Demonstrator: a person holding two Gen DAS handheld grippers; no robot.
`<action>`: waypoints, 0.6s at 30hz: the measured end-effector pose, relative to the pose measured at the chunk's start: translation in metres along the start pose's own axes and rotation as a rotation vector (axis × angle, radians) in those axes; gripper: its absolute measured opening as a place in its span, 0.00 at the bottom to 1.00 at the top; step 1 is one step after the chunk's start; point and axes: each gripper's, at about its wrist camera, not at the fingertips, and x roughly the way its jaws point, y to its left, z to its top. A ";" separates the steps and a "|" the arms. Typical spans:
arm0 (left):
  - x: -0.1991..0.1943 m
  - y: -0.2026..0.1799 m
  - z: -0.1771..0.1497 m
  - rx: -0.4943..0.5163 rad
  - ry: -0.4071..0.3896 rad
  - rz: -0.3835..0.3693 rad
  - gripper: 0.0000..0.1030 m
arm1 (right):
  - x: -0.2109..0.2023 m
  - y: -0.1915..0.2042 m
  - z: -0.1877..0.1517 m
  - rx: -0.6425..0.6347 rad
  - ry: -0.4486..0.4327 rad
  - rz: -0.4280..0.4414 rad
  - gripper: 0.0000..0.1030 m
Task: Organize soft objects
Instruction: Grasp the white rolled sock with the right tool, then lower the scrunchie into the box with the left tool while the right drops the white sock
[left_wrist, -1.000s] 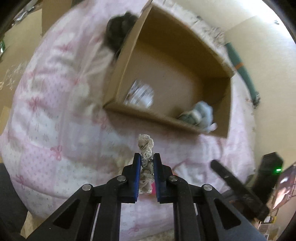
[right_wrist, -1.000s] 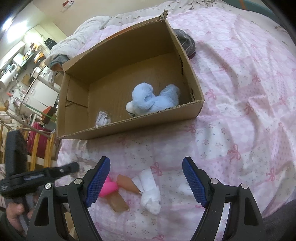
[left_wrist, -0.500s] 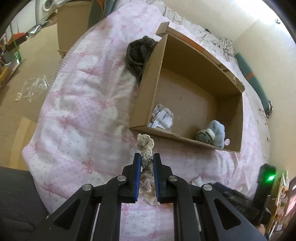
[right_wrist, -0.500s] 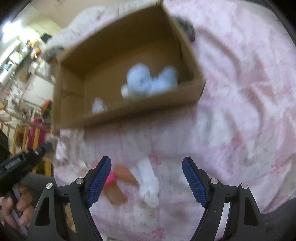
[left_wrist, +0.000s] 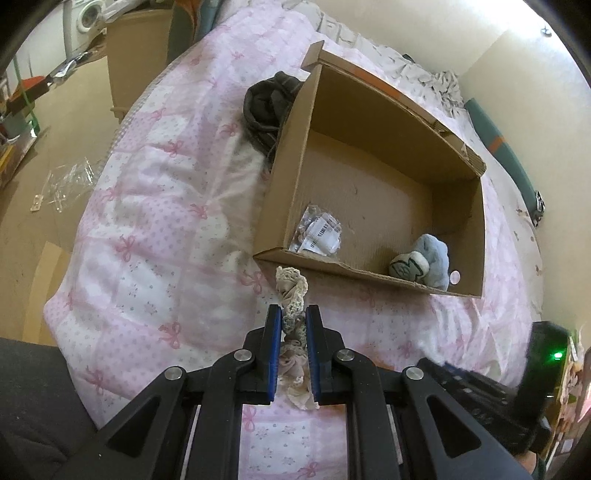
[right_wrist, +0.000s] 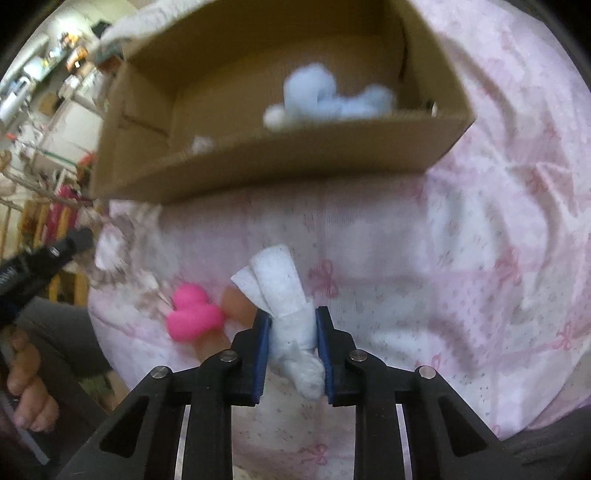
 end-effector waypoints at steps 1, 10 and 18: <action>0.000 0.000 0.000 0.001 -0.002 0.004 0.12 | -0.006 0.001 0.001 -0.003 -0.029 0.006 0.25; -0.007 -0.008 -0.006 0.052 -0.033 0.047 0.12 | -0.018 0.012 -0.001 -0.036 -0.082 0.041 0.25; -0.017 -0.014 -0.009 0.082 -0.058 0.065 0.12 | -0.045 0.023 -0.001 -0.051 -0.127 0.069 0.25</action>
